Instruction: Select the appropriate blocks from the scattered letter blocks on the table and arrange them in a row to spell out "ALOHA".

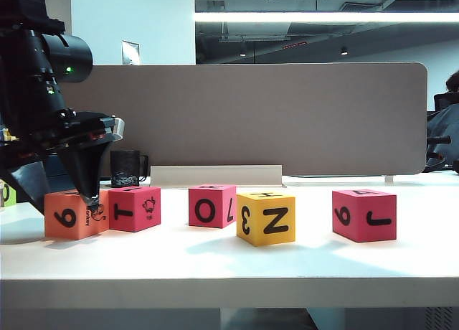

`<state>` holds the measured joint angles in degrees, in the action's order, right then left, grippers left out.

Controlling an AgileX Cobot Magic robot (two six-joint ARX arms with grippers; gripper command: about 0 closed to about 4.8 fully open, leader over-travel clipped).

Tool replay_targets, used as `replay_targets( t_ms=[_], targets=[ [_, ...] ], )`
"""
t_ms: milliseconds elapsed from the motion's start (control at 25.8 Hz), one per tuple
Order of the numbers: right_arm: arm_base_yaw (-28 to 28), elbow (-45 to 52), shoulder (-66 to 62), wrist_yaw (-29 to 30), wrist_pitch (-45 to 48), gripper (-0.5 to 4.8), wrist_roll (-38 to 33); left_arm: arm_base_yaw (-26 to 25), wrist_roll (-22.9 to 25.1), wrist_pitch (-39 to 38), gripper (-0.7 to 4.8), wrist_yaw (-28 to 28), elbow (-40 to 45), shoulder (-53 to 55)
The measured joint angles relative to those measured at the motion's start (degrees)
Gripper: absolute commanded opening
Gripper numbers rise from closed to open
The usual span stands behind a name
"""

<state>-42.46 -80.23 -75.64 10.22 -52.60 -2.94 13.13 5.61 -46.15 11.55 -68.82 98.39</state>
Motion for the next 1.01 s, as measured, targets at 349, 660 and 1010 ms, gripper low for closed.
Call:
replay_targets(
  t_ms=[349, 660, 1010],
  targets=[
    [-0.02, 0.0, -0.02, 0.02, -0.37, -0.05, 0.0, 0.39, -4.42, 0.02, 3.69, 0.24, 0.0, 0.0],
    [-0.02, 0.0, 0.0, 0.0, -0.37, -0.05, 0.0, 1.07, -7.43, 0.0, 3.69, 2.93, 0.0, 0.0],
    [0.0, 0.0, 0.0, -0.13, -0.37, -0.05, 0.0, 1.07, -8.37, -0.15, 4.1, 1.64, 0.0, 0.0]
  ],
)
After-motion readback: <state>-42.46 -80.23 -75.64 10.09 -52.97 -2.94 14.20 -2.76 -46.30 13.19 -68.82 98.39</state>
